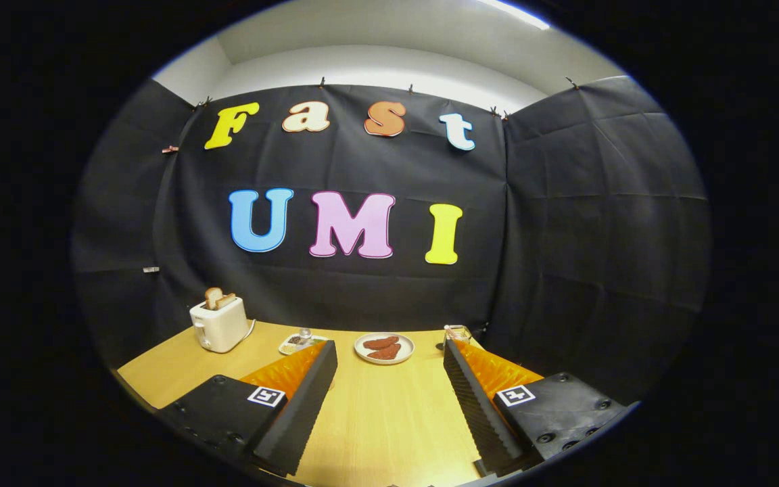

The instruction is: Take the bottle from table, then pour the juice into the cup, finally place the bottle on the coaster

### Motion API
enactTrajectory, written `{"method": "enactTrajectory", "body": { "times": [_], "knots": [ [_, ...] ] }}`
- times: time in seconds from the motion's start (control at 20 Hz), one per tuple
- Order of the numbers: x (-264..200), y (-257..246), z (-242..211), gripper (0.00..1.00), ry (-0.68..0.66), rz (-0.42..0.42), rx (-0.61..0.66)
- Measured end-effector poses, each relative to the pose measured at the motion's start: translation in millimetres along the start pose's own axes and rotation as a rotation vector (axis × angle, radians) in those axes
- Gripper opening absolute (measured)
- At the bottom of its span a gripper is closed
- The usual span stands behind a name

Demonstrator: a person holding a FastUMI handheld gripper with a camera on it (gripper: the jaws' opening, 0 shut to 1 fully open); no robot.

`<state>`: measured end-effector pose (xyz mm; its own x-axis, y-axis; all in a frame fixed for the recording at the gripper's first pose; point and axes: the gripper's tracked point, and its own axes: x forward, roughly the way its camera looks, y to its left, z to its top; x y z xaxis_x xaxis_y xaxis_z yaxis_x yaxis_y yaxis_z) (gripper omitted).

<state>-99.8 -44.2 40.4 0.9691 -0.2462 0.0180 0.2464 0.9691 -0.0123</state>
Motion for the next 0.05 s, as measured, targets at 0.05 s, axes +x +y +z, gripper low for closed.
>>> {"method": "enactTrajectory", "body": {
  "times": [0.05],
  "knots": [
    [1.1, 2.2, 0.4, 0.97, -0.001, 0.0, -0.002]
  ]
}}
